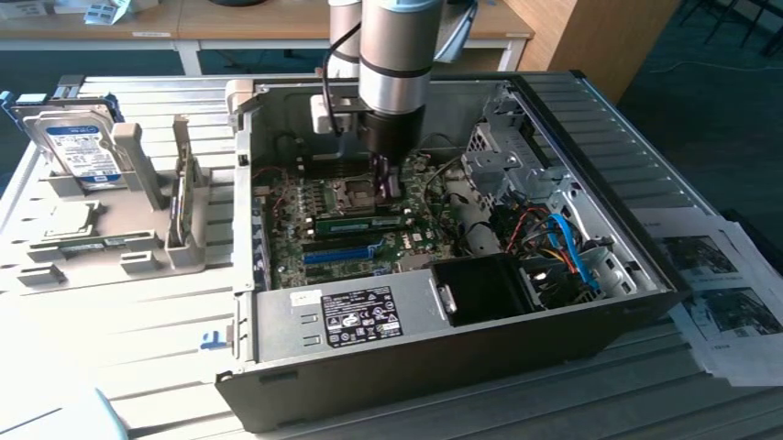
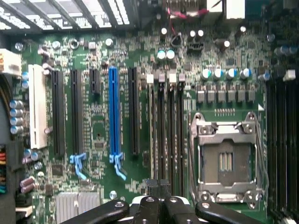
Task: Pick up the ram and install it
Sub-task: 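Press down the ram until it locks into place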
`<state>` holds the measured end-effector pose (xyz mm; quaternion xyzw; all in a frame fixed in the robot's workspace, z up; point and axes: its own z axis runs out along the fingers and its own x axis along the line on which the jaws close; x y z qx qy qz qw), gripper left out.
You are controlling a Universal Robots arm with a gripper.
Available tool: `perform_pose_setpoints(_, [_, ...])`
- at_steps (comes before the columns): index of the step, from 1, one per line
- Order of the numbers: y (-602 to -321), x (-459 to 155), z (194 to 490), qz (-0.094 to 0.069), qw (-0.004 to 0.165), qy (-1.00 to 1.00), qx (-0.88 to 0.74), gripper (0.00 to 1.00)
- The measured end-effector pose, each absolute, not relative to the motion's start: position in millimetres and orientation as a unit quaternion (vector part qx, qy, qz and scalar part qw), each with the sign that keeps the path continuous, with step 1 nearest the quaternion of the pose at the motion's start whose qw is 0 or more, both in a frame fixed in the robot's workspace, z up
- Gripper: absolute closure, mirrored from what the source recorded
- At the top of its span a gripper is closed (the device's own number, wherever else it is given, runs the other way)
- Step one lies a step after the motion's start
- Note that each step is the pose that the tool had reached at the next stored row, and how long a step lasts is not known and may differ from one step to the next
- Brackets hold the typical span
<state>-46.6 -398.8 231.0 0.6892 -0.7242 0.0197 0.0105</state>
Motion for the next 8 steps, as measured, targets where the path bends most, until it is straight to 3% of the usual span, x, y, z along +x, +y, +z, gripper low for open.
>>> perform_pose_setpoints(8, [-398.8,-62.8,230.9,0.020,0.011,-0.724,0.689,0.90])
